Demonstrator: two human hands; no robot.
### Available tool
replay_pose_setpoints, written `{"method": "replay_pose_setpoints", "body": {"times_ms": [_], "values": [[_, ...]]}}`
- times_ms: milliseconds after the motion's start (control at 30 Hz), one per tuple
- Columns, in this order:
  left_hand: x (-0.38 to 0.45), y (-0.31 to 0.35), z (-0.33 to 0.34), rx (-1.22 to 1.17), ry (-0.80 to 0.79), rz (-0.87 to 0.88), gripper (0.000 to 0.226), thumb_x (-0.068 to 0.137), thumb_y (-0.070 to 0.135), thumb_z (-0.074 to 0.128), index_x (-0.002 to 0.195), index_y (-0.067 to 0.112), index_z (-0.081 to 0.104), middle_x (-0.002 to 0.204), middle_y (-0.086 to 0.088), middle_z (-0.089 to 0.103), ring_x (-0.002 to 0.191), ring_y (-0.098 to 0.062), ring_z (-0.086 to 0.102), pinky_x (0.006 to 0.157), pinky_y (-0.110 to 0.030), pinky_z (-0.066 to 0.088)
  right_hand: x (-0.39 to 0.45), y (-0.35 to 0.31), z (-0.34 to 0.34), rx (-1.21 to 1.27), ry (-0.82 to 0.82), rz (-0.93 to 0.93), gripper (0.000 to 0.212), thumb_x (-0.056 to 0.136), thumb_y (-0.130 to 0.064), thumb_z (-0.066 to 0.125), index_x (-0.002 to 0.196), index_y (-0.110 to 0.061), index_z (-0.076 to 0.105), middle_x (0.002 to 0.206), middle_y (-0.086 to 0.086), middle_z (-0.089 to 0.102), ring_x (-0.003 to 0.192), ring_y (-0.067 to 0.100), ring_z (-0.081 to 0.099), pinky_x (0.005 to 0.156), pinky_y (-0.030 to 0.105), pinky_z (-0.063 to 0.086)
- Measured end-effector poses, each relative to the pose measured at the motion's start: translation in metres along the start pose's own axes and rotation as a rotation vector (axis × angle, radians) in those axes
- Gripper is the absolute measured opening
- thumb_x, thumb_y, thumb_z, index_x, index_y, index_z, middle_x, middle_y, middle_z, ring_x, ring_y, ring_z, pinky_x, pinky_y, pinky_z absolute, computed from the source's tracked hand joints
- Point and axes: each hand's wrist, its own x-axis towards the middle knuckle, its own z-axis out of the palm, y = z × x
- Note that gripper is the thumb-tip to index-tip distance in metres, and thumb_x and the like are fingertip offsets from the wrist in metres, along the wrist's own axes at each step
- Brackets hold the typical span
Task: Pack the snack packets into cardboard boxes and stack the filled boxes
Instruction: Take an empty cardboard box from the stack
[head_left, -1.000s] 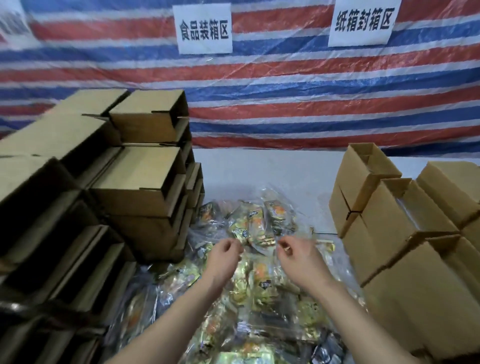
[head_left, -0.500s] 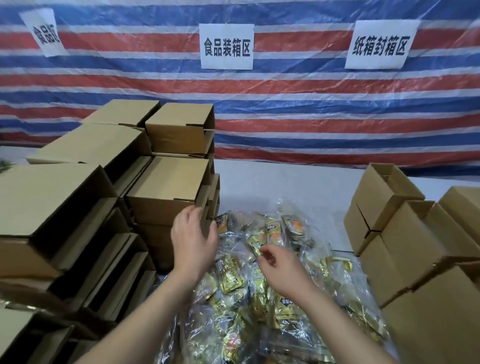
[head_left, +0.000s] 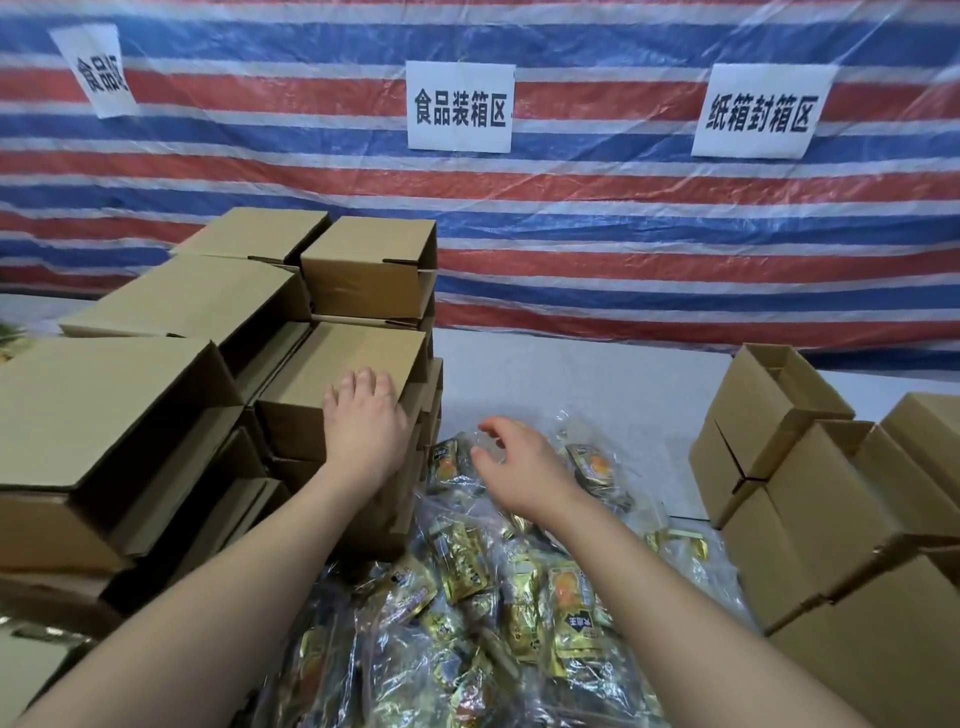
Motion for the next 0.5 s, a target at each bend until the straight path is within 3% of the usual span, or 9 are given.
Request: {"method": "replay_pose_setpoints", "body": {"times_ms": [167, 333, 500], "values": [[-0.013, 0.005, -0.023, -0.104, 0.016, 0.019, 0.047, 0.101, 0.019, 0.036, 0.147, 0.008, 0.039, 0.150, -0.013, 0.044, 0.140, -0.034, 0.037, 0.116, -0.048, 0.029, 0.005, -0.003, -0.005, 0.027, 0.003, -0.009, 0.053, 0.099, -0.032, 0.048, 0.150, -0.020, 0.039, 0.152, 0.000, 0.043, 0.138, 0.019, 0.042, 0.109, 0.036, 0.035], [-0.032, 0.004, -0.070, -0.488, 0.141, -0.019, 0.036, 0.102, 0.010, 0.043, 0.135, 0.004, 0.057, 0.129, -0.016, 0.063, 0.120, -0.032, 0.058, 0.106, -0.040, 0.044, 0.015, -0.012, -0.029, 0.045, 0.106, -0.081, 0.063, 0.100, -0.027, 0.051, 0.157, -0.020, 0.025, 0.163, -0.001, 0.026, 0.149, 0.017, 0.024, 0.118, 0.031, 0.018], [-0.046, 0.011, -0.104, -0.719, 0.033, -0.018, 0.034, 0.103, 0.017, 0.046, 0.133, 0.017, 0.062, 0.126, -0.003, 0.066, 0.118, -0.020, 0.059, 0.105, -0.036, 0.048, 0.021, -0.027, -0.063, -0.025, 0.198, -0.141, 0.075, 0.097, -0.029, 0.057, 0.159, -0.027, 0.015, 0.167, -0.002, 0.014, 0.153, 0.019, 0.012, 0.123, 0.039, 0.015]]}}
